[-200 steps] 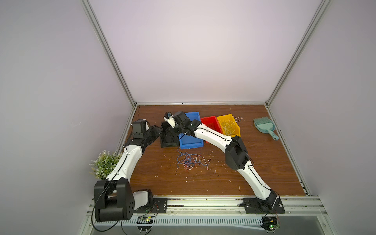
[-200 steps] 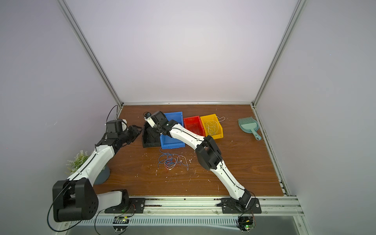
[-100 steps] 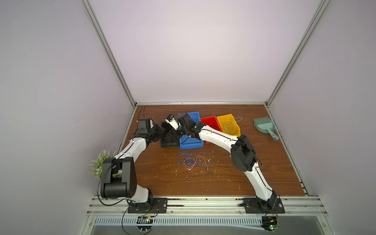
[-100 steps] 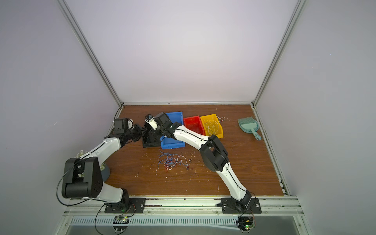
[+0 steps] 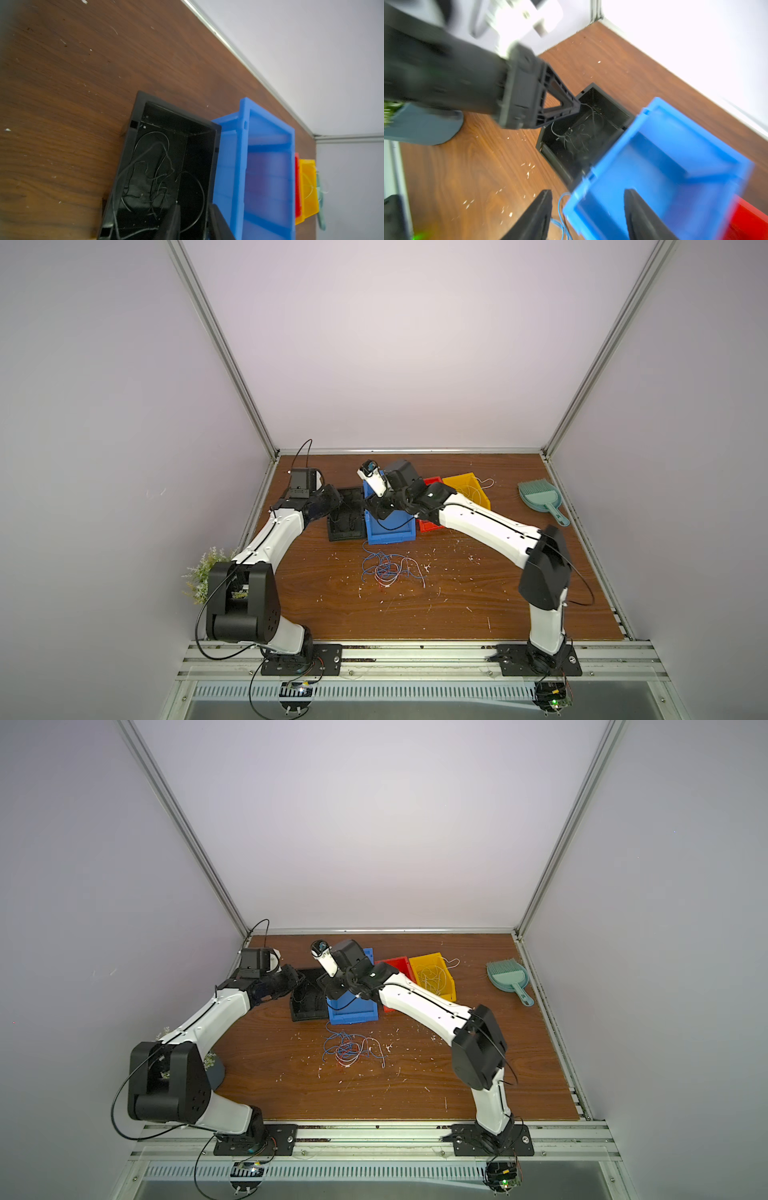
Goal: Untangle and sort cables by color
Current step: Adjust the cable in the bin.
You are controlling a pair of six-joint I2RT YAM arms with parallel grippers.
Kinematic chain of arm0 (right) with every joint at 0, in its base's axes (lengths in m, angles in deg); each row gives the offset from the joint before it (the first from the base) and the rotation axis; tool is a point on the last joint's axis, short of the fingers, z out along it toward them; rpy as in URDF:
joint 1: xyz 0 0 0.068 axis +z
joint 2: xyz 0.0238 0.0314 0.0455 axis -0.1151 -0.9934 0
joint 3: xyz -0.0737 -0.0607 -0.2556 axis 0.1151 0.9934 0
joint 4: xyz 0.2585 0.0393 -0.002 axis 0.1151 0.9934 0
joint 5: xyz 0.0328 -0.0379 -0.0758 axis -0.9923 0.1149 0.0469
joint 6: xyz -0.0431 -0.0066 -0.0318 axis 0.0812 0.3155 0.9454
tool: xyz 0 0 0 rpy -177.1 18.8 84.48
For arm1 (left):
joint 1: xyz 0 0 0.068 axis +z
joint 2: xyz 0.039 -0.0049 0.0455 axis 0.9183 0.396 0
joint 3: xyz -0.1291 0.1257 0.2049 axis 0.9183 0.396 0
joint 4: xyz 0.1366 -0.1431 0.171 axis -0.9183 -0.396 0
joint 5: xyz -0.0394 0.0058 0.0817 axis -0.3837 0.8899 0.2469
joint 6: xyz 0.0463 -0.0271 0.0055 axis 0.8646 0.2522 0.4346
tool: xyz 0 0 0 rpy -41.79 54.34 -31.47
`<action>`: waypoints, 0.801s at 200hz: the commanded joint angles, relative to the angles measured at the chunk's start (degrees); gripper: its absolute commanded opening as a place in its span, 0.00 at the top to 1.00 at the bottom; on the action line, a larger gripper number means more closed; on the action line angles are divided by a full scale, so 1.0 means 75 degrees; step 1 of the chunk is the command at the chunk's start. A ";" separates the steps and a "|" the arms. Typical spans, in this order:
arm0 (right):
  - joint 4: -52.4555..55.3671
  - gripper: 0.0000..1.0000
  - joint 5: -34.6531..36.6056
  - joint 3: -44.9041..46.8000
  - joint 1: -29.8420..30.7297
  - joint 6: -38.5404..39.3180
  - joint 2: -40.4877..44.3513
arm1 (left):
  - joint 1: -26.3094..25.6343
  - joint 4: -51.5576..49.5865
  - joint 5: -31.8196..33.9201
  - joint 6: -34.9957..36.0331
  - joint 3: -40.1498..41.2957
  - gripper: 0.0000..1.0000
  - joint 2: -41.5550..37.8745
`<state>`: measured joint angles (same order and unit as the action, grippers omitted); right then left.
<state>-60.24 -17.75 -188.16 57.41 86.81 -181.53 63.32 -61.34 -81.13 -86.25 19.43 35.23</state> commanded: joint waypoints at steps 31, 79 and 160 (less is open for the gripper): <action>-0.0708 0.38 0.0559 0.2284 -0.0373 -0.0445 0.2542 | -0.0962 -0.1219 0.1860 0.0785 0.0084 0.60 0.0019; -0.0720 0.38 0.0524 0.3093 -0.0464 -0.0483 0.3333 | -0.1134 -0.1235 0.2412 0.0625 0.0072 0.54 0.0470; -0.0821 0.38 0.0453 0.3257 -0.0483 -0.0360 0.3706 | -0.1501 -0.1173 0.2753 0.1084 -0.0341 0.90 0.1531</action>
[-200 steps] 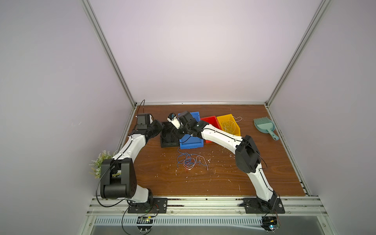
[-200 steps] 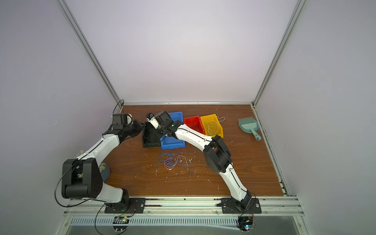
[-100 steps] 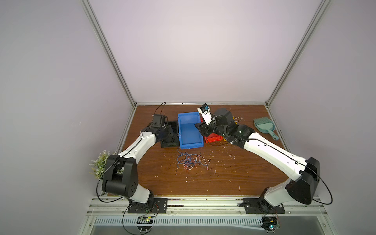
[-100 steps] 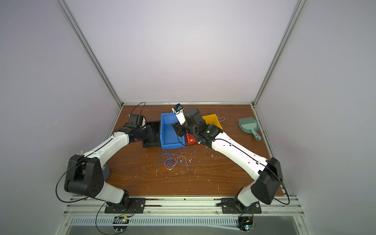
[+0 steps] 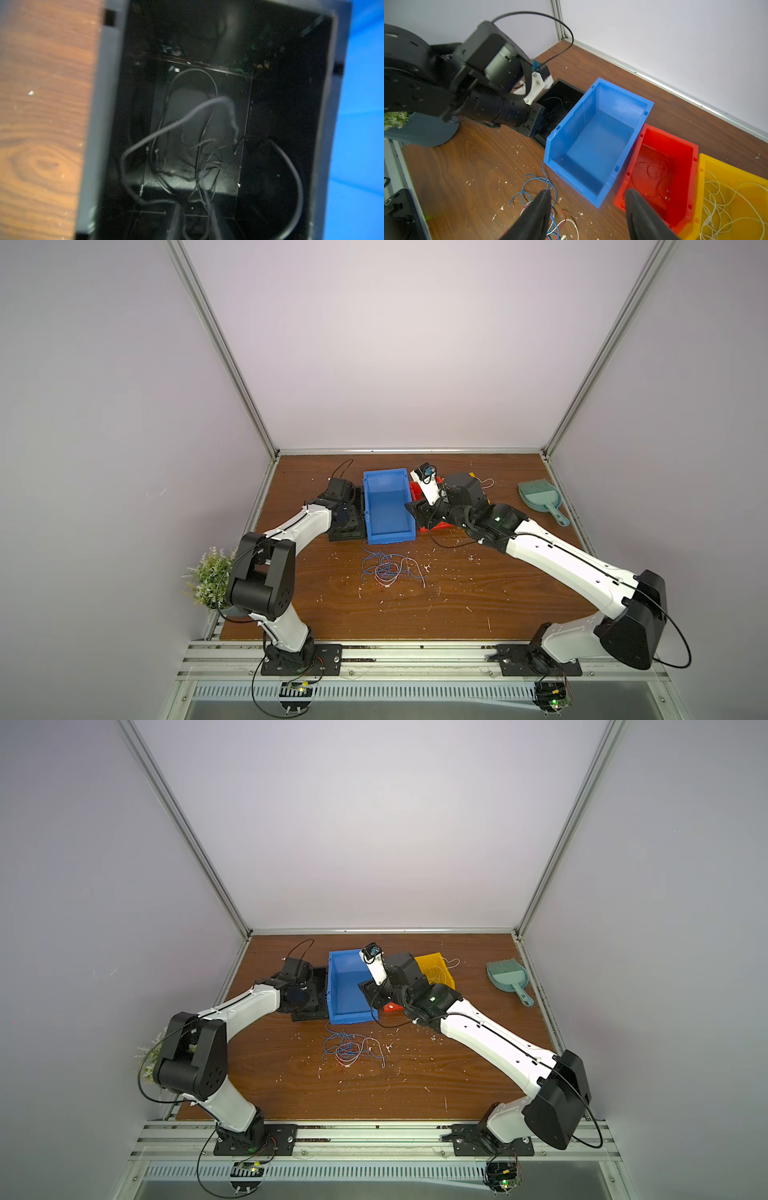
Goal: Untangle and sort cables by color
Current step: Adjust the cable in the bin, then untie the cable.
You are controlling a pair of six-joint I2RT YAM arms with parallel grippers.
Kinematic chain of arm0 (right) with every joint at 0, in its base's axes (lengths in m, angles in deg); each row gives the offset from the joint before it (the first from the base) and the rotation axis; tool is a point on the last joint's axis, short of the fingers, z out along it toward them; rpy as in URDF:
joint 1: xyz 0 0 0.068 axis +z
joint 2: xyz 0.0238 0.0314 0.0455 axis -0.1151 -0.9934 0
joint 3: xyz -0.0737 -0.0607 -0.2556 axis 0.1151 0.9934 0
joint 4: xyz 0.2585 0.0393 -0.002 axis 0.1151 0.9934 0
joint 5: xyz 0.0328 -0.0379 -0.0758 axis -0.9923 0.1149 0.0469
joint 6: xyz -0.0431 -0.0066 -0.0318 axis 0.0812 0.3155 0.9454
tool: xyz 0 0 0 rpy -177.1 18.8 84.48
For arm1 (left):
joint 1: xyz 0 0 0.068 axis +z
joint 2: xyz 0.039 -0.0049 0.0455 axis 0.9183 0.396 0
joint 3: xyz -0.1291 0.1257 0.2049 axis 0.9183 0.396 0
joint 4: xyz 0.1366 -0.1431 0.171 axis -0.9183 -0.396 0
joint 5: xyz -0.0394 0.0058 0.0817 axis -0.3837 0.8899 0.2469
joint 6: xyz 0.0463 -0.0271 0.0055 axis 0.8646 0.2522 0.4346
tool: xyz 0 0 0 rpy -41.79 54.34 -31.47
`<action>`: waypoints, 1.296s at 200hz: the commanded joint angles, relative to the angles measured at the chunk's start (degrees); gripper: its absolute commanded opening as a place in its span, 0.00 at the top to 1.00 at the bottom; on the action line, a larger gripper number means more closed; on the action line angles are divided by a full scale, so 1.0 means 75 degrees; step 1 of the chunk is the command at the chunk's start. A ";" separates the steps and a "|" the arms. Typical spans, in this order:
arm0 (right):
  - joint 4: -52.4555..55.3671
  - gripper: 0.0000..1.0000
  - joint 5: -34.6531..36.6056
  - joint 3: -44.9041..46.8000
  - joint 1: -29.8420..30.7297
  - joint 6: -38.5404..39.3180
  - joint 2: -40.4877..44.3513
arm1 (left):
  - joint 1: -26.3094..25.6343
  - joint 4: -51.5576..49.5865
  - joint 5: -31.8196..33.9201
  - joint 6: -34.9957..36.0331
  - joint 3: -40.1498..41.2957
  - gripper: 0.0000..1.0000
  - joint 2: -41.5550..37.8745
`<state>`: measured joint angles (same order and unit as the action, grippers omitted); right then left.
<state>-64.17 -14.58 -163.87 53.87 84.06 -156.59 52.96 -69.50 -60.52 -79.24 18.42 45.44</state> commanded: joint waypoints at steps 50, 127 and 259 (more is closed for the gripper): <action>-0.0337 0.38 0.0025 0.0096 -0.0017 0.0016 0.0572 | -0.0234 0.0458 -0.0584 0.0310 -0.0368 0.98 0.0240; 0.0343 0.36 0.0082 0.0616 -0.0018 -0.0386 0.0830 | -0.0234 -0.0280 -0.0069 0.0252 -0.0333 0.57 -0.1197; -0.1639 0.35 -0.2622 0.2906 -0.0006 -0.0706 -0.0530 | -0.1159 -0.0099 -0.2777 -0.0820 0.3524 0.49 -0.5291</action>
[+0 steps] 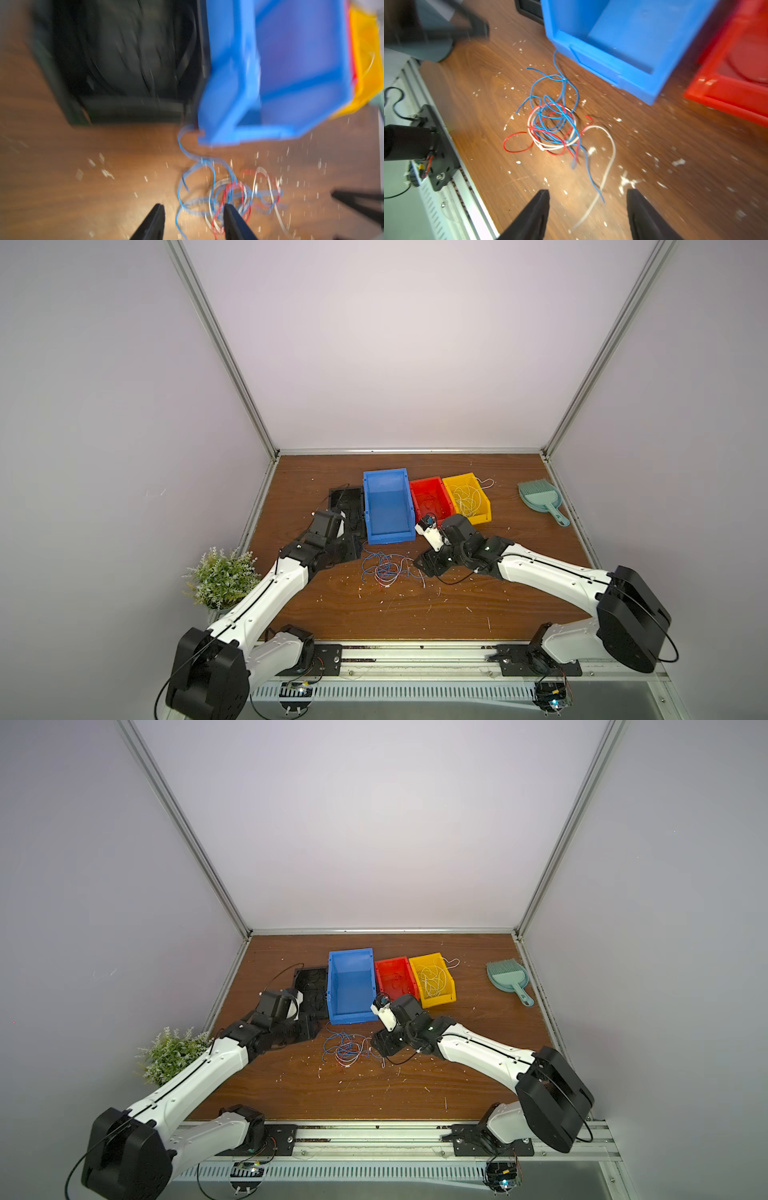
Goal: Untangle and sort cables by color
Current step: Untie the cable.
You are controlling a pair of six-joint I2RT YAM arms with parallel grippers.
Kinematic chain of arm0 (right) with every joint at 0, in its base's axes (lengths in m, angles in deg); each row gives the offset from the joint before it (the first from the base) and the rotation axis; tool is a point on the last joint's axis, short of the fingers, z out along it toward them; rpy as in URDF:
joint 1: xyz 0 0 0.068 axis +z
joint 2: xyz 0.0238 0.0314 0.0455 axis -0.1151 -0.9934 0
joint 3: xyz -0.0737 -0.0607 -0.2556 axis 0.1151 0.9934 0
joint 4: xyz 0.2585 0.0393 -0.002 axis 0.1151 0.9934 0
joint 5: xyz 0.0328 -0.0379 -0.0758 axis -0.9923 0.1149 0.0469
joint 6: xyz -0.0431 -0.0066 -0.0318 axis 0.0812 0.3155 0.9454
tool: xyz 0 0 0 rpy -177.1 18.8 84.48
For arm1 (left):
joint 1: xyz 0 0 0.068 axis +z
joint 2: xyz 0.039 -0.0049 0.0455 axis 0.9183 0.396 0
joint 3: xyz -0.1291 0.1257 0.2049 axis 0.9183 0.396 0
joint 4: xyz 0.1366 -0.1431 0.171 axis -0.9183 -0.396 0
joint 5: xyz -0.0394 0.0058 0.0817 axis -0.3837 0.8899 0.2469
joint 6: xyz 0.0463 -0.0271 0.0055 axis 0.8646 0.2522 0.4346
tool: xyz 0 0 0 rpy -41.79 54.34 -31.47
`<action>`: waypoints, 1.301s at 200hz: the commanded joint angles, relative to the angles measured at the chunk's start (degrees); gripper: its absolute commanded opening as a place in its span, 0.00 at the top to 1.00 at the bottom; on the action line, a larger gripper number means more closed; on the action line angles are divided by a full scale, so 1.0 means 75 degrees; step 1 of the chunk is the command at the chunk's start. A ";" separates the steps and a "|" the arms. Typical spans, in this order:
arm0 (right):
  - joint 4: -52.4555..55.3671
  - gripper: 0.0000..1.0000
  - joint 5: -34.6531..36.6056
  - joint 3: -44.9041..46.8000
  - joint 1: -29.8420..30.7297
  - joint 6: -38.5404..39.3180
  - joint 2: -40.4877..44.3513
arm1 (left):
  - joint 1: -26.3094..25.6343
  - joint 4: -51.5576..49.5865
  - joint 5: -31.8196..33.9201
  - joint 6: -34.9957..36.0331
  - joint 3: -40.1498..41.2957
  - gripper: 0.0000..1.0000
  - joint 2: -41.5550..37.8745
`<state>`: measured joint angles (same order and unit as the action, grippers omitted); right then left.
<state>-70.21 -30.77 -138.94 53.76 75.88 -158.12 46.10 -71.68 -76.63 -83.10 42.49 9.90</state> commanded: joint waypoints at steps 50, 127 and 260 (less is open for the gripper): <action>-0.0994 0.37 -0.0119 -0.1015 0.0026 0.1476 -0.1376 | -0.0315 0.0529 -0.1160 -0.0233 0.0822 0.48 -0.0696; -0.1255 0.67 -0.0645 -0.1601 0.0168 0.1873 -0.2371 | -0.0974 0.1246 -0.1449 -0.0208 0.1137 0.46 -0.0067; -0.2120 1.00 -0.0500 0.0311 0.0626 0.0630 0.1824 | -0.1482 0.2802 0.0639 -0.1328 0.1481 0.74 0.1613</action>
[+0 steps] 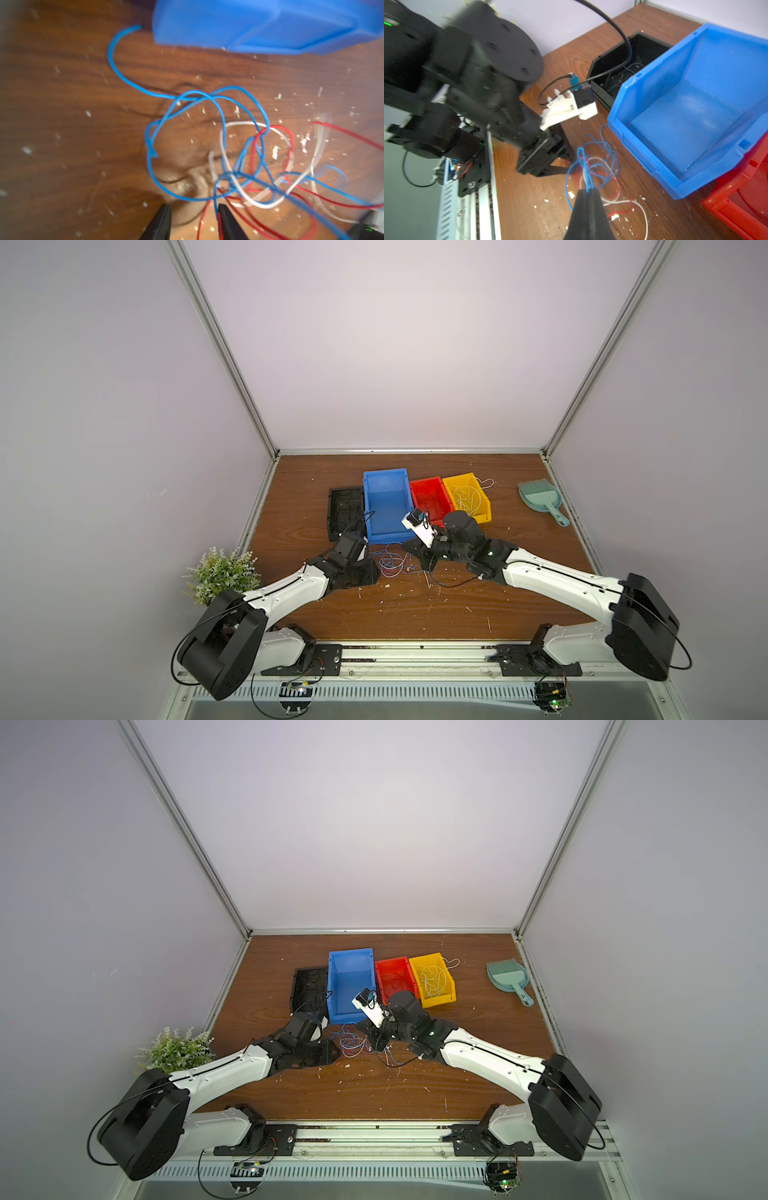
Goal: Untangle and sort cables by color
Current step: Untie the cable.
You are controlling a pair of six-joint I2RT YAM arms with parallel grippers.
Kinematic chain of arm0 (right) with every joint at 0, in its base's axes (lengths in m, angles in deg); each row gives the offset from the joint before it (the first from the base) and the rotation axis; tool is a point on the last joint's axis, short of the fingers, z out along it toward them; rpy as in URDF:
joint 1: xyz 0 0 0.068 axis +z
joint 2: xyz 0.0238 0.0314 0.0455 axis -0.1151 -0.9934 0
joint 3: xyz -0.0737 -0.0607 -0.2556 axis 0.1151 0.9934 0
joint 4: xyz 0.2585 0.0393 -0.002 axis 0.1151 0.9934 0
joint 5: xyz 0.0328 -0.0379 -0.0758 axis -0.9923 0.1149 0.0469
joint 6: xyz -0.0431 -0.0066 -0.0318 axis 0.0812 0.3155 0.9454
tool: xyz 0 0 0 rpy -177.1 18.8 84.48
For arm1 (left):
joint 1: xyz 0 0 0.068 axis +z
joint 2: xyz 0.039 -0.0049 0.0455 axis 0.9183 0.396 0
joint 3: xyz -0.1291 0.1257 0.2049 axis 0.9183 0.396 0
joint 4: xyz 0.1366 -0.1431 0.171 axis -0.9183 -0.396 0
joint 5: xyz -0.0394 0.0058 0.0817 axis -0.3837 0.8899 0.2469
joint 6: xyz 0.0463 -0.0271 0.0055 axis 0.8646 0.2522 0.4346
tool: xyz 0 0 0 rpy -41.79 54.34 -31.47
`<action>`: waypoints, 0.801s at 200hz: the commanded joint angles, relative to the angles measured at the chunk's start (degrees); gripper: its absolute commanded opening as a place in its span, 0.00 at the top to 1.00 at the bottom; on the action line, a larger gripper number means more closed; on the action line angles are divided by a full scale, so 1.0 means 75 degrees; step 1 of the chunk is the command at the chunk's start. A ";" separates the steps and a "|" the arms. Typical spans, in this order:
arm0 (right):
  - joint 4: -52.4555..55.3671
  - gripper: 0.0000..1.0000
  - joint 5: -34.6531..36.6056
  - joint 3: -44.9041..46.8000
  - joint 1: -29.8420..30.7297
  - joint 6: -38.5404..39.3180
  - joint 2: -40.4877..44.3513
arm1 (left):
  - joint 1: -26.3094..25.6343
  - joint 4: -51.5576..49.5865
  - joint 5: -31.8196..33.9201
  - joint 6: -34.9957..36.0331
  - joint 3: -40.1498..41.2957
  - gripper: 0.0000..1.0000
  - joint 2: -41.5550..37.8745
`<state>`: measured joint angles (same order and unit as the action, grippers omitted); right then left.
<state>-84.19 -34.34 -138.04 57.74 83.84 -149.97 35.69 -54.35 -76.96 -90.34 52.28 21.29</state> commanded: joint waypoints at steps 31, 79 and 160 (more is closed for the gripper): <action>0.0107 1.00 0.0329 0.0120 0.0108 -0.0589 0.1770 | -0.0094 0.0678 0.0554 -0.0321 0.0254 0.75 0.0356; 0.0910 1.00 0.0856 -0.1043 0.0108 -0.0397 0.3014 | -0.0089 0.0831 0.0400 -0.0349 0.0448 0.75 0.0538; 0.1078 1.00 0.1347 -0.3021 0.0108 -0.0243 0.3866 | -0.0089 0.0844 0.0515 -0.0305 0.0528 0.75 0.0770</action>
<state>-74.51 -28.13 -157.73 58.40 81.39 -121.91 35.61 -42.77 -74.60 -92.72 54.27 25.05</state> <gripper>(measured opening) 0.034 0.248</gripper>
